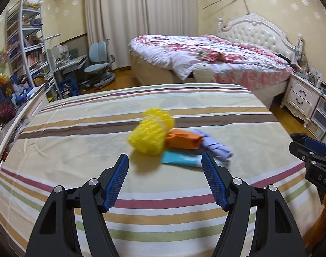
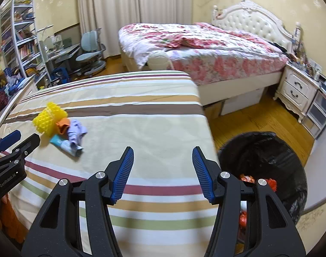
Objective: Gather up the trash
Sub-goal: 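Move both open tools back over the remaining items on the bed, then grasp the lavender cloth with the right tool while the left tool grasps the yellow mesh net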
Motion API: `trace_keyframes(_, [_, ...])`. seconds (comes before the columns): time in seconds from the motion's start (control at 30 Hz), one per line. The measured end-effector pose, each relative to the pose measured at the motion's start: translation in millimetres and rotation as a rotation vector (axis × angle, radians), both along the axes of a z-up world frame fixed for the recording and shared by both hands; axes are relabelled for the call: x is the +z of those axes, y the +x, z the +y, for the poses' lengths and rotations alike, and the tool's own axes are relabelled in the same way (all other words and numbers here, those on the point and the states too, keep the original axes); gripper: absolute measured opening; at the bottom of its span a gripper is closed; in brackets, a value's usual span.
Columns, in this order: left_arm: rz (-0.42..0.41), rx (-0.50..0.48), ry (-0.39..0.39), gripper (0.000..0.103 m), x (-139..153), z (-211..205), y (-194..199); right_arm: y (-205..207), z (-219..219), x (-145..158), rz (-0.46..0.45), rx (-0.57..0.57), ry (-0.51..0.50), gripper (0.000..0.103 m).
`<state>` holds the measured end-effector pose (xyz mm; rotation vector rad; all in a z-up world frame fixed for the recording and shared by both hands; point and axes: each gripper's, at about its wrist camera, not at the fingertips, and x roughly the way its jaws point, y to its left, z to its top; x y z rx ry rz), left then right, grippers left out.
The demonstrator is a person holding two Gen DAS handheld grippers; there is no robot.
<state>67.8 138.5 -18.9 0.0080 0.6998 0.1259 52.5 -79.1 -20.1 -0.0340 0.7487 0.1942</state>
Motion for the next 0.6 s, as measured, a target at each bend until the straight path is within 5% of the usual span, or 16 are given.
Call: trace_keyframes(0.6, [0.044,0.165,-0.035,0.069,-15.8,84.6,-13.8,19.4,99.6,-4.0,0.057,0.200,-0.014,0.055])
